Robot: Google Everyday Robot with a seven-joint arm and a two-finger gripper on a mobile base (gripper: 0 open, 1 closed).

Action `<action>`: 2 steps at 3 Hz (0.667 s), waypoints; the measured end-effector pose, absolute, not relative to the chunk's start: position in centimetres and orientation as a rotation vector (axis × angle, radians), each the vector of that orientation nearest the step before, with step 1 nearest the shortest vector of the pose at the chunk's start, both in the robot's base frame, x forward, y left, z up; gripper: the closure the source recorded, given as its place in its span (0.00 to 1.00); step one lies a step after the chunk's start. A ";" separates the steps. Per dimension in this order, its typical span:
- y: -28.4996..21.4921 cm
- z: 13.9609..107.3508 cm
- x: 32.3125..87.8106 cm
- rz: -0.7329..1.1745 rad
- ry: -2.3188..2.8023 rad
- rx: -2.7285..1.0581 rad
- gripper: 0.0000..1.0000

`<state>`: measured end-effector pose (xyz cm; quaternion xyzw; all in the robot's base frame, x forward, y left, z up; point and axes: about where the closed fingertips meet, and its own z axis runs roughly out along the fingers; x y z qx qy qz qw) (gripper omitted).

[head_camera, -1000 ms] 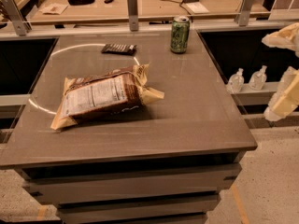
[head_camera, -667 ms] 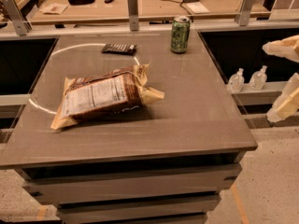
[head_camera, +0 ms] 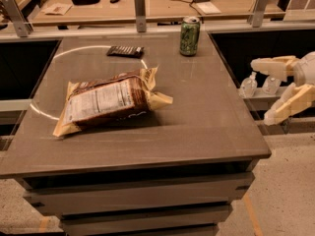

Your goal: Knock green can over

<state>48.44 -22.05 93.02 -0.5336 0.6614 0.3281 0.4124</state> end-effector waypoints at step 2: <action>-20.9 92.8 49.2 0.982 1.579 -1.253 0.00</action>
Offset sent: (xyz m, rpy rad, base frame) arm 0.0054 0.0084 -0.0022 0.1191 0.0306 0.0221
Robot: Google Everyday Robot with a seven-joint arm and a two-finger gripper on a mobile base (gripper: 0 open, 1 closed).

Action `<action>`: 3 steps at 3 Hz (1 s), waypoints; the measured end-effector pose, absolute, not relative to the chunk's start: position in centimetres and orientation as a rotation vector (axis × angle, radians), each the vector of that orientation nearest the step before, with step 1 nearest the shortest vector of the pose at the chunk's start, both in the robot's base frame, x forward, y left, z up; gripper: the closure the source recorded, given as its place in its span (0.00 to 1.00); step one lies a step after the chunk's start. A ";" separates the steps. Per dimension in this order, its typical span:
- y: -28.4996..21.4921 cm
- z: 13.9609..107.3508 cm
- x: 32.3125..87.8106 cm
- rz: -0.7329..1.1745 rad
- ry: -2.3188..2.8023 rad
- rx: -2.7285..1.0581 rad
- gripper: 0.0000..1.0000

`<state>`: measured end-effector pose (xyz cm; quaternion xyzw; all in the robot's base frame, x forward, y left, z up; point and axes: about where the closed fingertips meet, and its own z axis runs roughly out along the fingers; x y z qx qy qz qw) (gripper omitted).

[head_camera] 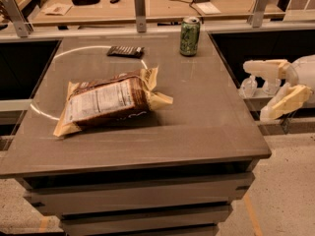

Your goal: Knock green can over

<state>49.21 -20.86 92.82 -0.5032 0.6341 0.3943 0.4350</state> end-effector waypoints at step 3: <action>-21.2 90.7 64.5 0.912 1.455 -1.137 0.00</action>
Offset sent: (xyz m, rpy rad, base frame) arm 0.1869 -0.0057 0.0005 0.1790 -0.2409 -0.0752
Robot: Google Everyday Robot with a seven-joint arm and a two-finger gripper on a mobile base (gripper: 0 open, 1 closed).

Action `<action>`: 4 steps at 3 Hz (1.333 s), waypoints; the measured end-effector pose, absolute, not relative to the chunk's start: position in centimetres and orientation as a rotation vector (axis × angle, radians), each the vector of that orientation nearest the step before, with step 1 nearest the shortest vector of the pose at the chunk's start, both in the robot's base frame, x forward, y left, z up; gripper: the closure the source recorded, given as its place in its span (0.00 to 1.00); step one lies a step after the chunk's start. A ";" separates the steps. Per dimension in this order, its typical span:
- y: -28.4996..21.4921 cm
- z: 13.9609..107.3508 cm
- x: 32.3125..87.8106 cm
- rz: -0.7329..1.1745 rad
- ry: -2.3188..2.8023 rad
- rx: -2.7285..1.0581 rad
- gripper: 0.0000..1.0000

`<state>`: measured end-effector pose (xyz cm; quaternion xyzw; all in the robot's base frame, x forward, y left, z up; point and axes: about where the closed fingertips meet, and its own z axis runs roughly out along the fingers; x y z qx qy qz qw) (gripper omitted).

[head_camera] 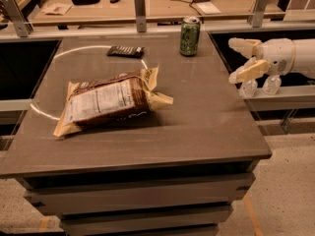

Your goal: Knock green can over

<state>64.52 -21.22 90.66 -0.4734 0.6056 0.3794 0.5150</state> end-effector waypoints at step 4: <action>-21.6 91.6 74.0 0.776 1.562 -1.079 0.00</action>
Offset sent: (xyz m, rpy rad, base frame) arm 0.1528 -0.0713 0.0156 -0.0439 0.0518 -0.2746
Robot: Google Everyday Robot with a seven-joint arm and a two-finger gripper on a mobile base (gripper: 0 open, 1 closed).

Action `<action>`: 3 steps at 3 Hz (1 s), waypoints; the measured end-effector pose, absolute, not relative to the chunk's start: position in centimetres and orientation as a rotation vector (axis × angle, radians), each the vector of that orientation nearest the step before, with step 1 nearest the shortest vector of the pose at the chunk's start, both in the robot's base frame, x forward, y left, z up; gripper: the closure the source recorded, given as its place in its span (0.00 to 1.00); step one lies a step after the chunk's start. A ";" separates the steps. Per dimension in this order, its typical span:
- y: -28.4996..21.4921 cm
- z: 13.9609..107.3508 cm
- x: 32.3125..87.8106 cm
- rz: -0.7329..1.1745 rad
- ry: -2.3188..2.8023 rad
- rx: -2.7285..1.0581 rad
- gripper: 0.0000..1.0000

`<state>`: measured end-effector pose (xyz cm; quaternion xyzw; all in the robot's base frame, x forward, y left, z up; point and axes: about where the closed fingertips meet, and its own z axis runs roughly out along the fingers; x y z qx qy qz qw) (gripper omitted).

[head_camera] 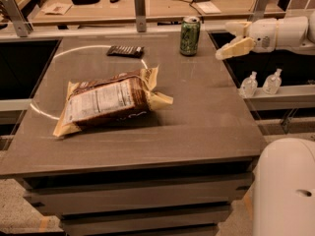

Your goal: Knock green can over

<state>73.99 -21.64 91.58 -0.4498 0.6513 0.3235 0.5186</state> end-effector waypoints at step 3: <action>-15.2 90.3 75.2 0.925 1.584 -1.136 0.00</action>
Offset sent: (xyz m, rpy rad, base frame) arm 0.0553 0.0399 0.0151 -0.0838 0.0524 0.1633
